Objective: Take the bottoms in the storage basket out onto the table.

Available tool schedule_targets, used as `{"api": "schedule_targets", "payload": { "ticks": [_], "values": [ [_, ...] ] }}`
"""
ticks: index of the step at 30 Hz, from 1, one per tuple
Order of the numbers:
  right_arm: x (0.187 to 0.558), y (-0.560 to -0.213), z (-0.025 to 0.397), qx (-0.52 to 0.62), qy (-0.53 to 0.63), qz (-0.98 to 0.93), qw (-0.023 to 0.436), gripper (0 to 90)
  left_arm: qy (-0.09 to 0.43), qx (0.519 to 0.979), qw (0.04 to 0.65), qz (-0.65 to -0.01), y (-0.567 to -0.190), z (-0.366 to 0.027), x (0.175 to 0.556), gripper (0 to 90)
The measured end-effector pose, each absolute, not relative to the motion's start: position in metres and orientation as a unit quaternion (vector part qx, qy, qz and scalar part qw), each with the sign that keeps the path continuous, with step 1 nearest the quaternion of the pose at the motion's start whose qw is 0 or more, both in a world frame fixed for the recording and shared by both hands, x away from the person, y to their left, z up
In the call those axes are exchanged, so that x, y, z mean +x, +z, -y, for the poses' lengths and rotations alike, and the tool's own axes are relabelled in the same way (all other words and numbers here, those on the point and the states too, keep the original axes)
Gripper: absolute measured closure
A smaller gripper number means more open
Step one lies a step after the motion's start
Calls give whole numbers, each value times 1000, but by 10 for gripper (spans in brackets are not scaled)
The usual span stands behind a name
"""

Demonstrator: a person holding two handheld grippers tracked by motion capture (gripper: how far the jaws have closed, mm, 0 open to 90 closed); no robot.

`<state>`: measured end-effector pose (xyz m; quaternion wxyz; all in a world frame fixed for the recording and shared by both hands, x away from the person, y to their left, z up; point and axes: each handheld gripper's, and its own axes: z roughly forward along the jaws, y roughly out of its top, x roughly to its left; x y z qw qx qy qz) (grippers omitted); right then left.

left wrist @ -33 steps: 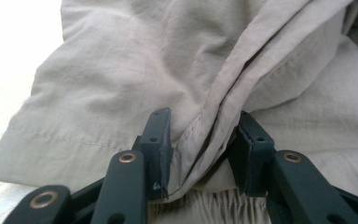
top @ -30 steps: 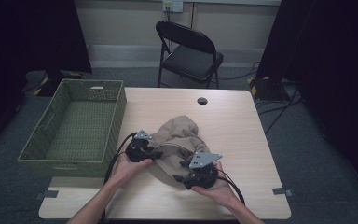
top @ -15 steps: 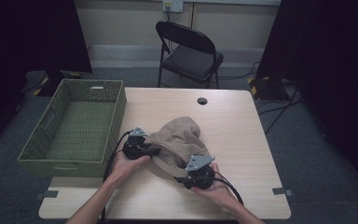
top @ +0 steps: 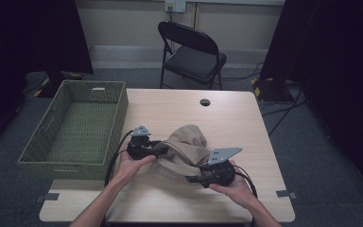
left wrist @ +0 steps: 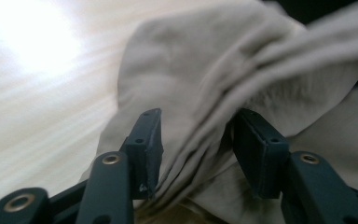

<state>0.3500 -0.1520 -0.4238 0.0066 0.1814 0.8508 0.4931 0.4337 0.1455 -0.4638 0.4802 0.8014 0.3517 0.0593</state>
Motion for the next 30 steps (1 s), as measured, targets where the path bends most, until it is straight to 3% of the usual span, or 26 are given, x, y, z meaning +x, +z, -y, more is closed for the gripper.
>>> {"api": "schedule_targets", "payload": {
  "ticks": [9,17,22,30],
  "values": [
    [365,-405,163,221,537,-814,-5,657,23,837,441,-323,-478,-124,429,590],
    [396,-393,160,283,557,-781,-4,661,-12,837,458,-299,-474,-119,420,616],
    [414,-400,160,312,560,-768,-14,662,8,833,457,-312,-471,-128,421,603],
    [420,-406,171,337,563,-754,-7,664,39,792,519,-319,-446,-153,415,529]
  ]
}}
